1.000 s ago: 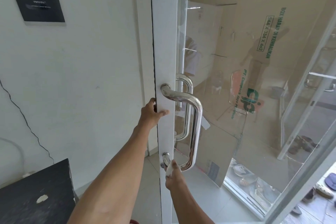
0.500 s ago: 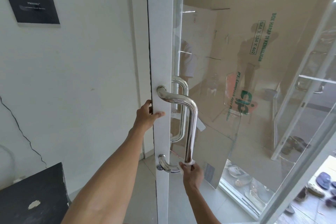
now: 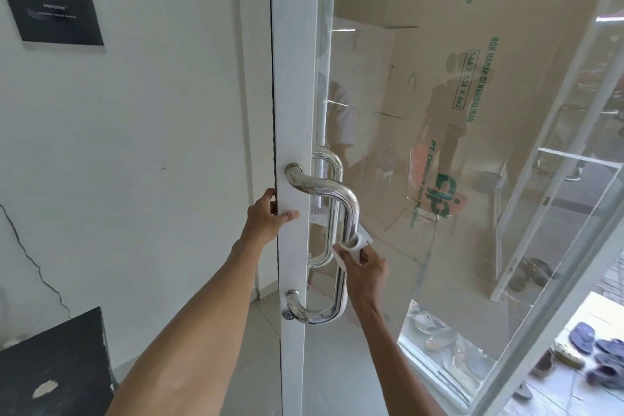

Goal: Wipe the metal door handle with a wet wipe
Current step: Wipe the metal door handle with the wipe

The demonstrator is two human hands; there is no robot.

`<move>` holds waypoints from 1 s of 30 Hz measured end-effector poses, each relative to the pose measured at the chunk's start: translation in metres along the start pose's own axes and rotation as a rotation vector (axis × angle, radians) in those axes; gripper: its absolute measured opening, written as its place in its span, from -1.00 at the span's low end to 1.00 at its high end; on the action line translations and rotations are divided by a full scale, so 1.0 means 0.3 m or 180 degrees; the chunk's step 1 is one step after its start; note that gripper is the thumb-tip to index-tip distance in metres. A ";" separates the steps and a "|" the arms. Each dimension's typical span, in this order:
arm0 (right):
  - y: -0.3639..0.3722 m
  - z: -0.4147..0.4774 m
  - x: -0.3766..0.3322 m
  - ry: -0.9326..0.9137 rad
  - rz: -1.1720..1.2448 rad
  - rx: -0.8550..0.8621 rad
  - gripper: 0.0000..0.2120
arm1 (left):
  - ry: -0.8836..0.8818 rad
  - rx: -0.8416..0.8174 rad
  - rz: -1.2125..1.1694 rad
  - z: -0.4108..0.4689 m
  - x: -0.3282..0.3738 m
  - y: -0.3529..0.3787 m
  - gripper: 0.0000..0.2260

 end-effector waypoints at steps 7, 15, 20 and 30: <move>-0.030 0.114 -0.270 -0.0433 -0.0077 -0.0128 -0.77 | 0.0023 -0.0023 -0.0025 -0.006 0.009 0.002 -0.51; 0.021 0.185 -0.499 -0.0901 -0.1589 -0.1235 -0.75 | 0.0026 0.0031 0.0062 0.004 0.011 0.002 -0.49; 0.148 0.163 -0.614 -0.1090 -0.2385 -0.1494 -0.73 | -0.0007 0.0070 0.0111 0.007 0.009 0.000 -0.51; 0.382 0.082 -0.705 -0.0953 -0.3506 -0.0881 -0.75 | -0.0143 0.0178 0.0529 0.023 0.003 -0.001 -0.78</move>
Point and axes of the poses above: each hand's wrist, its own z-axis towards the middle knuckle, its own y-axis out of the palm, x = y × z, the point moved 6 cm from there along z, towards the middle knuckle, and after that the axes turned 11 degrees about -x, right-handed, at the moved point
